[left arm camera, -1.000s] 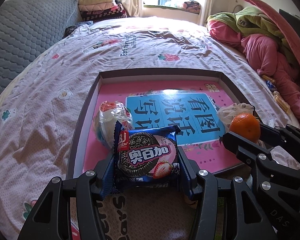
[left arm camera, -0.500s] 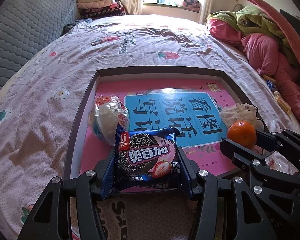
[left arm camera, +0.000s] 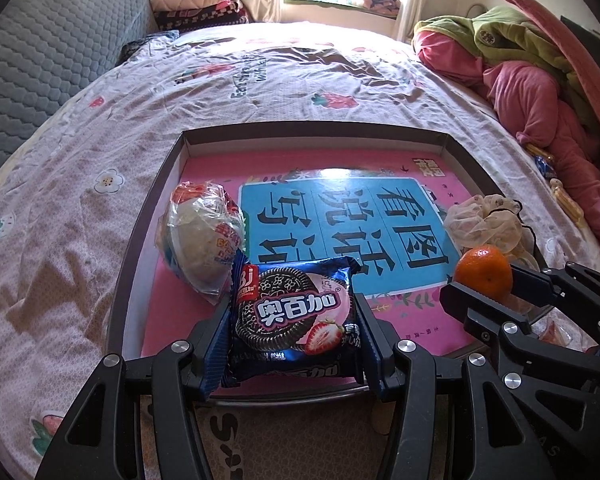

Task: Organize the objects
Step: 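Carry the orange with the right tool while the left tool carries the packet over the tray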

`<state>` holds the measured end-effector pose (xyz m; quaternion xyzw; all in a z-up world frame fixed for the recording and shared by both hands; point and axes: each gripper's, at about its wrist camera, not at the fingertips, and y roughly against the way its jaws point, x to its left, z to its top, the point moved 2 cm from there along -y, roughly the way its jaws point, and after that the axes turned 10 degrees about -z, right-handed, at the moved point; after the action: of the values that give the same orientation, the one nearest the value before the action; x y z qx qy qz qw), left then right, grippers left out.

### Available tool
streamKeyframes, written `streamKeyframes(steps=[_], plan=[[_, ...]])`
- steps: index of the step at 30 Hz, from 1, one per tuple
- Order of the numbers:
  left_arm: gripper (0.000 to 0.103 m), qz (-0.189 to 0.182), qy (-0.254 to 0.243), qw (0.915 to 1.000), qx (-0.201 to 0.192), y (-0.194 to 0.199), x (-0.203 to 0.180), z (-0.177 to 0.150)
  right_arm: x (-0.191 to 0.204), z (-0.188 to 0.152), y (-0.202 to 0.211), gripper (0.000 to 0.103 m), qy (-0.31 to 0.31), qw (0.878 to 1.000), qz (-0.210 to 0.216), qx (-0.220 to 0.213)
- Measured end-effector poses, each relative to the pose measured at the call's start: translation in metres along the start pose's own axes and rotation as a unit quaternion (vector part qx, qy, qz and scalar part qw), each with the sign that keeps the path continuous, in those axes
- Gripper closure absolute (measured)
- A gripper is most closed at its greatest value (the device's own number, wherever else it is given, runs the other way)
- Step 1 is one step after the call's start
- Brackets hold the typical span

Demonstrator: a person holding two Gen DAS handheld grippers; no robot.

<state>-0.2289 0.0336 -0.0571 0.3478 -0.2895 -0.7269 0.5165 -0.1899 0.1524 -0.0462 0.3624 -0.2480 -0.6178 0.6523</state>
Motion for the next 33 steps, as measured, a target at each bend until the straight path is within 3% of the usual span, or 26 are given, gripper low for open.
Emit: streamKeyframes(steps=[33], plan=[[0.046, -0.005, 0.010, 0.9999, 0.000, -0.014, 0.007, 0.005, 0.001, -0.002, -0.020, 0.066, -0.014, 0.999, -0.010, 0.031]])
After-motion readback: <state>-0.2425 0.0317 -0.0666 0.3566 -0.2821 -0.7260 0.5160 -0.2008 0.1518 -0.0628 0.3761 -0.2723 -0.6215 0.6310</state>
